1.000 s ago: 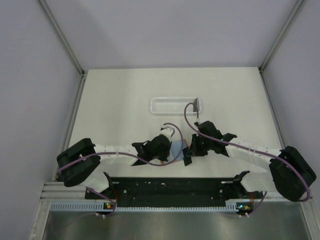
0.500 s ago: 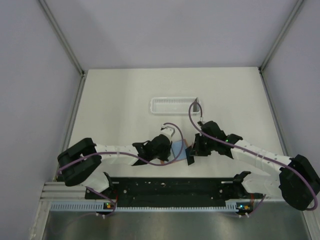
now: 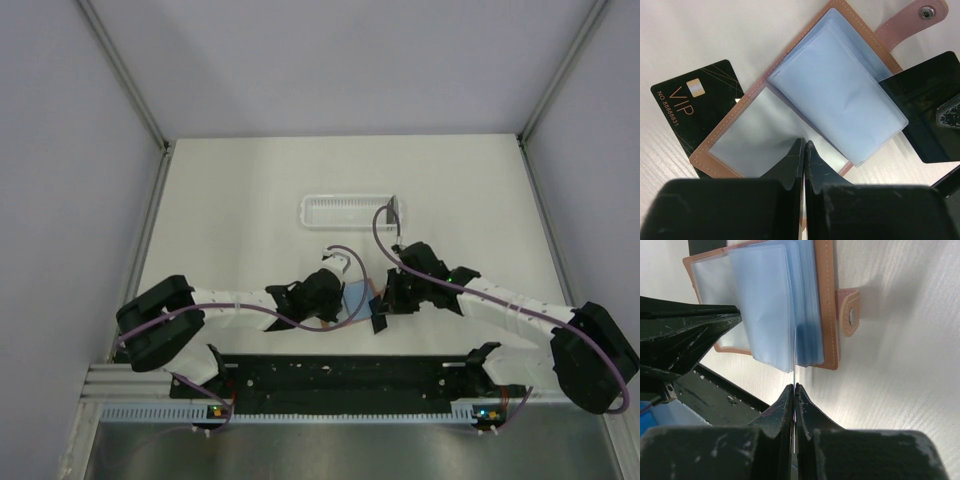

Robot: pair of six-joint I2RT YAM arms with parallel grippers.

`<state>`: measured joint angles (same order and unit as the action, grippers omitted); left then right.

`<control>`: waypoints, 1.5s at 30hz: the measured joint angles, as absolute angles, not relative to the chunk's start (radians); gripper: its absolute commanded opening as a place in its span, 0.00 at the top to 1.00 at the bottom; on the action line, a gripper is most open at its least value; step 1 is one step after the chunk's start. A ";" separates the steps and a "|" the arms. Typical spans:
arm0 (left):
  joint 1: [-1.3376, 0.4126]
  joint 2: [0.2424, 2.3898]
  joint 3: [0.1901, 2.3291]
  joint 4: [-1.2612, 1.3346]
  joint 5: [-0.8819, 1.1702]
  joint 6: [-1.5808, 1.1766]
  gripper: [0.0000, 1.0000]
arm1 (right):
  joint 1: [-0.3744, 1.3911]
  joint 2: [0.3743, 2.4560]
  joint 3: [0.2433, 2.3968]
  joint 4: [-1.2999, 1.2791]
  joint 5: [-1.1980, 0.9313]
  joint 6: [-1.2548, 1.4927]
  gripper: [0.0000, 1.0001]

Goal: Put the credit cards into the card holder
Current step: Open the card holder at the center of the board.

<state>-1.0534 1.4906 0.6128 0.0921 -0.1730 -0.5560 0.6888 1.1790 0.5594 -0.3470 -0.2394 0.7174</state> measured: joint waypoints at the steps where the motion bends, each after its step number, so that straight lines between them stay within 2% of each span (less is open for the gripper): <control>1: -1.054 1.491 0.613 0.093 -0.173 -0.556 1.00 | 0.689 1.182 0.559 -0.340 -0.246 0.717 1.00; 29: -1.053 1.497 0.613 0.105 -0.173 -0.571 1.00 | 0.690 1.269 0.530 -0.054 -0.413 0.779 1.00; 45: -1.054 1.454 0.585 0.093 -0.177 -0.586 1.00 | 0.691 1.325 0.515 -0.015 -0.367 0.788 1.00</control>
